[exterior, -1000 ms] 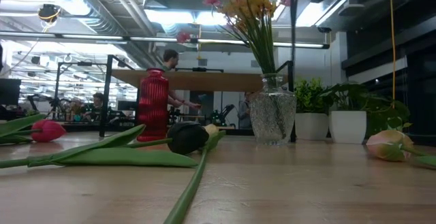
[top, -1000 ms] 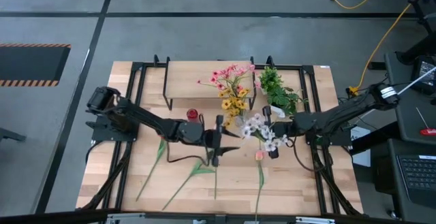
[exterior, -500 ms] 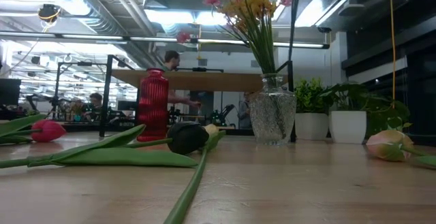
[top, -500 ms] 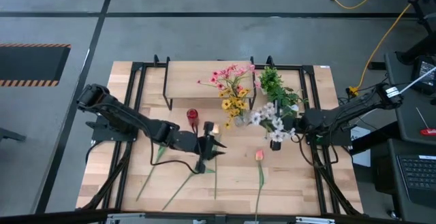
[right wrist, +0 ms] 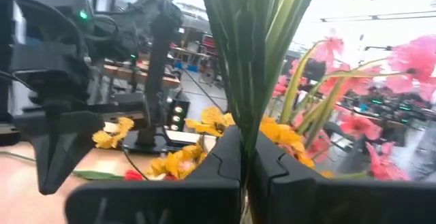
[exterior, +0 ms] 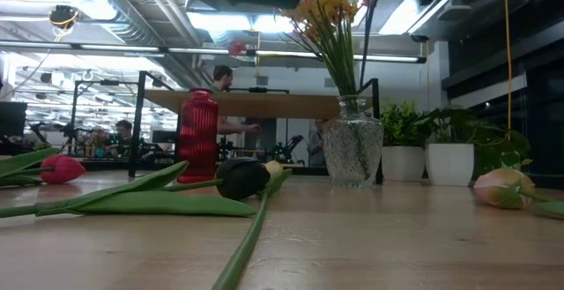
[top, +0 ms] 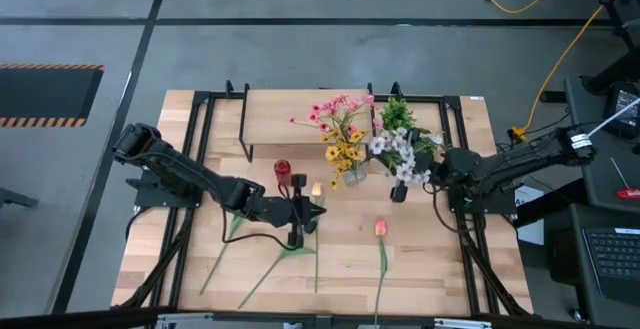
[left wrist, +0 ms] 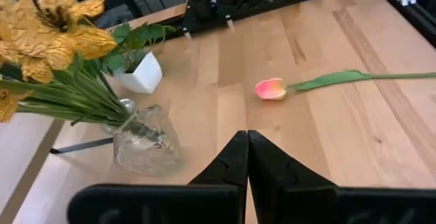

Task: Pick and place flowers into a vace then onto a shelf
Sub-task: Put the white flowers into the transparent flower vase

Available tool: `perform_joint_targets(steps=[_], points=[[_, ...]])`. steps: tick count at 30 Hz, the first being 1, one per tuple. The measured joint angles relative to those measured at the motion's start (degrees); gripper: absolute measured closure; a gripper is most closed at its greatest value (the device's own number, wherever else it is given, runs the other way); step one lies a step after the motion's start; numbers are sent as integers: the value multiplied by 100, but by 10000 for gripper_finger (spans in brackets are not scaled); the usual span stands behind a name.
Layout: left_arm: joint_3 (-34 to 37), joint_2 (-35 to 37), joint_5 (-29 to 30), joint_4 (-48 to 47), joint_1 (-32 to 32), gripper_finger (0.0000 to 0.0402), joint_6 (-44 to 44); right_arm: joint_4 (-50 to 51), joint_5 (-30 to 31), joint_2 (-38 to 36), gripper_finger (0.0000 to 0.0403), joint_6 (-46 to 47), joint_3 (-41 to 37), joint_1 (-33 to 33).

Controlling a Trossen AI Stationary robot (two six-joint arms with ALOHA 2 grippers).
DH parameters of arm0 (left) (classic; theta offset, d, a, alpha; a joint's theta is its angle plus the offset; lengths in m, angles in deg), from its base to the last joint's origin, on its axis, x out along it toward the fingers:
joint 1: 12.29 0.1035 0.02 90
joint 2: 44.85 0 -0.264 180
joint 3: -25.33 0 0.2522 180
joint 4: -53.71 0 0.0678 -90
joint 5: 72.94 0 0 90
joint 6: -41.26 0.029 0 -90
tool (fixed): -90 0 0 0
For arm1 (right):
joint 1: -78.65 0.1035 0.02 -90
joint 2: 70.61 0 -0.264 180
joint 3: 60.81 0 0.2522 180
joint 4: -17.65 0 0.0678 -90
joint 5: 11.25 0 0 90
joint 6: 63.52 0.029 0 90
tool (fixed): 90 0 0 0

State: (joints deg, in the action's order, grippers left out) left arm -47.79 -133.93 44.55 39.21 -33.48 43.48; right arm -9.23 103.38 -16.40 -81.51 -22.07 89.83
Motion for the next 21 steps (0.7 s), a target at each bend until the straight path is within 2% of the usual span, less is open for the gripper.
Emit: perform_joint_targets(steps=[3, 10, 21], points=[[284, 0, -9, 440, -20, 400, 2, 61, -383, 0, 403, 240, 0, -234], [1112, -4, -56, 1946, 35, 399, 209, 425, -541, 6, 403, 598, -2, -518], [1140, 22, -122, 2162, 35, 398, 352, 332, -538, 671, 403, 889, -2, -583]])
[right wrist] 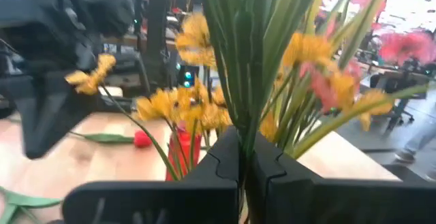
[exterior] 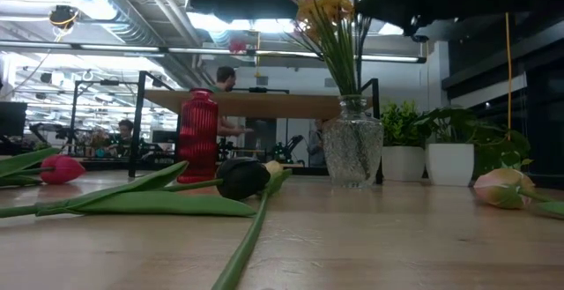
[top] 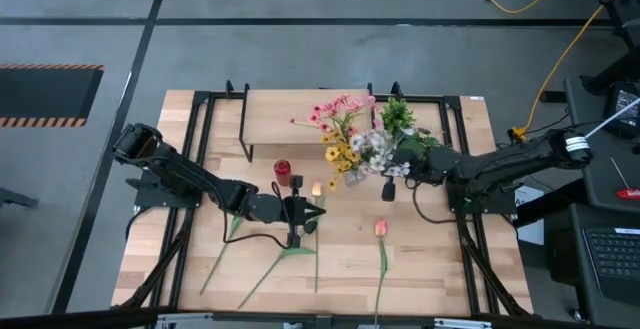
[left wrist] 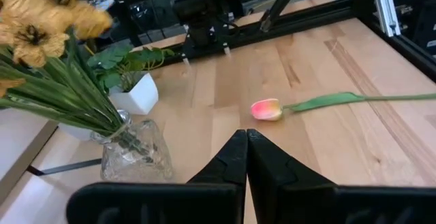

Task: Pick and place flowers into a vace then onto a shelf
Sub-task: Put the white flowers into the transparent flower vase

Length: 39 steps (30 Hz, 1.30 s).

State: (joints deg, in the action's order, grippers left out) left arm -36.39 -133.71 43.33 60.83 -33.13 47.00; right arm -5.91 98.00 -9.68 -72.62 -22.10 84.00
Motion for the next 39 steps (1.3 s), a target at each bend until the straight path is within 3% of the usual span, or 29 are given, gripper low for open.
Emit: perform_joint_targets(steps=[9, 28, 39], points=[[0, 0, 1, -1, 0, 397, 0, -348, 11, 687, 402, 4, -2, -225], [0, 0, 1, -6, 0, 399, -6, 456, 12, 513, 375, 135, -4, -223], [0, 0, 1, -8, 0, 397, -46, 557, 13, 507, 267, 107, -4, -223]])
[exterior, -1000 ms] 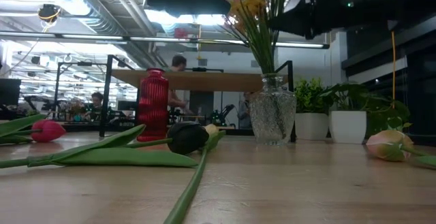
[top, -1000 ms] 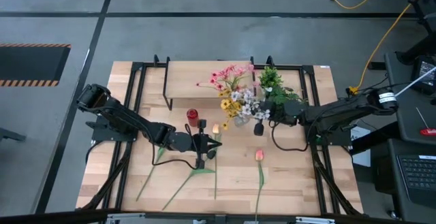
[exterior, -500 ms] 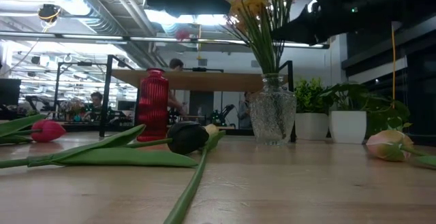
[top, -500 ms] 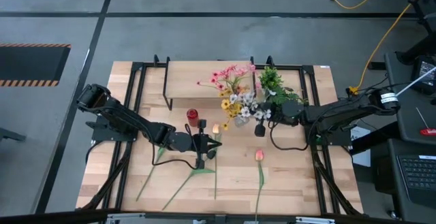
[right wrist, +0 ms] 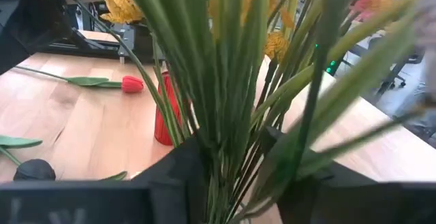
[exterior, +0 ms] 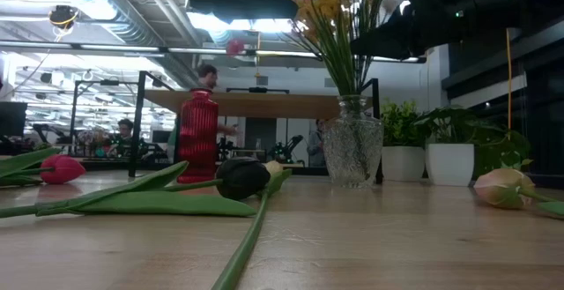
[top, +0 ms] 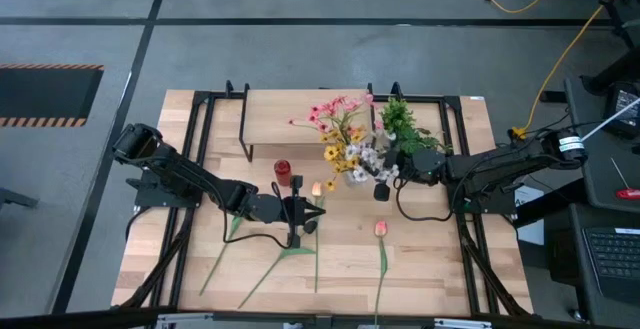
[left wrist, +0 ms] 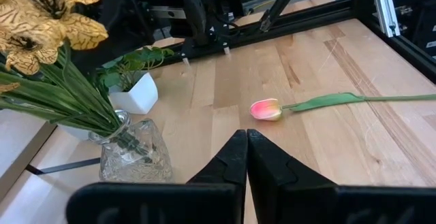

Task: Pick and place flowers into a vace then onto a shelf
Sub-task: Put the white flowers into the transparent flower vase, then put the pink flower into the red flower vase

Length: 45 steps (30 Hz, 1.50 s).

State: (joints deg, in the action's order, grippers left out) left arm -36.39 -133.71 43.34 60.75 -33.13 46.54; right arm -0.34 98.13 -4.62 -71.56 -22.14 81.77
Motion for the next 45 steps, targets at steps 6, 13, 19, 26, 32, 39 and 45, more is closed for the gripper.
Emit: perform_joint_targets(steps=[6, 13, 19, 26, 32, 39, 45], points=[[-2, 0, 0, -20, 0, 400, 0, 371, 2, -237, 231, 23, 0, 0], [-2, 0, 0, -50, 0, 394, 0, 1288, 2, -895, 220, 478, 1, 2], [-2, 0, 78, -50, 0, 400, 99, 1911, -2, -1338, 220, 610, 2, 4], [-4, 0, 277, -146, 0, 396, 105, 2345, -8, -1750, 220, 723, 4, 226], [-4, 0, 275, -260, -40, 396, 104, 2631, -7, -1923, 221, 801, 7, 569], [-4, 0, 269, -259, -189, 399, 105, 3245, 202, -2073, 238, 1302, 9, 787], [-4, 0, 275, -385, -386, 394, 154, 3734, 200, -2117, 258, 2268, 11, 1018]])
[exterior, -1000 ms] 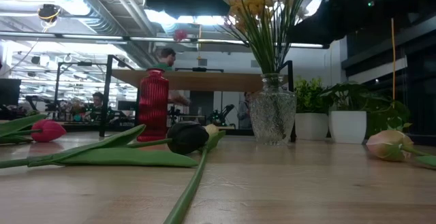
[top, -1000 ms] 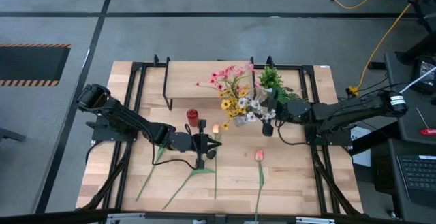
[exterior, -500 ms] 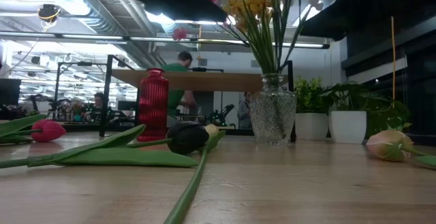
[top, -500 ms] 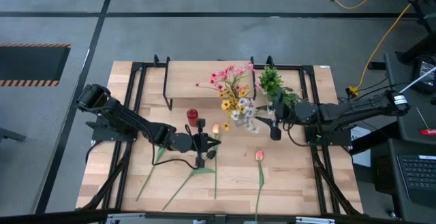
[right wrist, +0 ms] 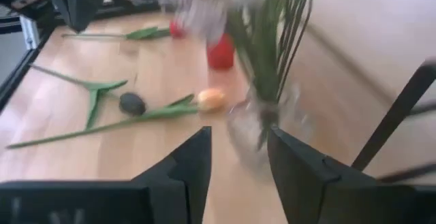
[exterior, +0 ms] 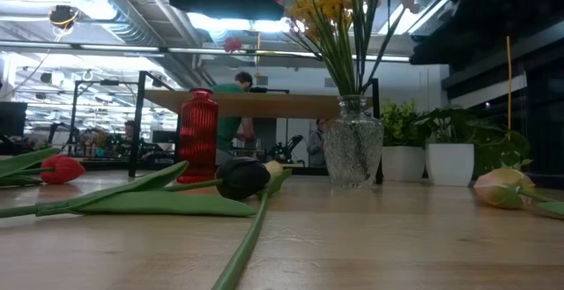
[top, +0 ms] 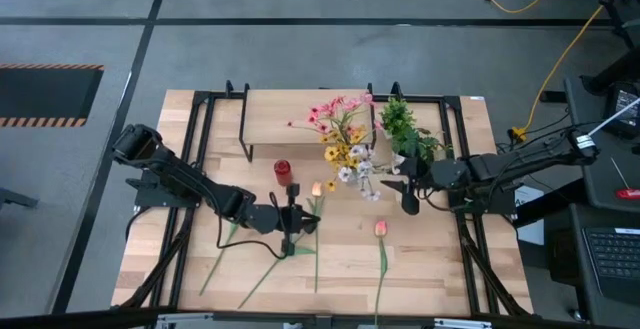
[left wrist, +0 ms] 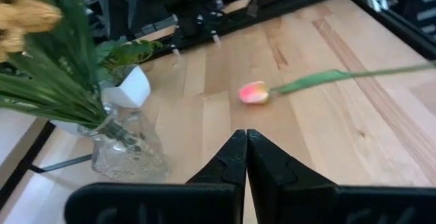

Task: Pick and place flowers into a vace then onto a shelf
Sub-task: Put the pink flower into the red flower vase

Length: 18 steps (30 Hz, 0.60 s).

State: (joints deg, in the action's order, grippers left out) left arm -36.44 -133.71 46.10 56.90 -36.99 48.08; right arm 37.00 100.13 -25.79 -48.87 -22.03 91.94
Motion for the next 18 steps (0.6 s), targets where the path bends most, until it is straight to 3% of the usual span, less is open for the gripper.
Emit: perform_joint_targets(steps=[4, 10, 14, 18], points=[[0, 125, 141, -351, -170, 400, -108, 376, 58, 95, 296, 575, 30, 313], [0, 471, 203, -1050, -414, 399, -872, 638, 272, 524, 388, 1187, 340, 918], [0, 641, 198, -1338, -560, 399, -1094, 948, 563, 1030, 394, 1819, 716, 1364], [-2, 694, 205, -1612, -680, 397, -1120, 2014, 758, 1835, 400, 2843, 1387, 1778]])
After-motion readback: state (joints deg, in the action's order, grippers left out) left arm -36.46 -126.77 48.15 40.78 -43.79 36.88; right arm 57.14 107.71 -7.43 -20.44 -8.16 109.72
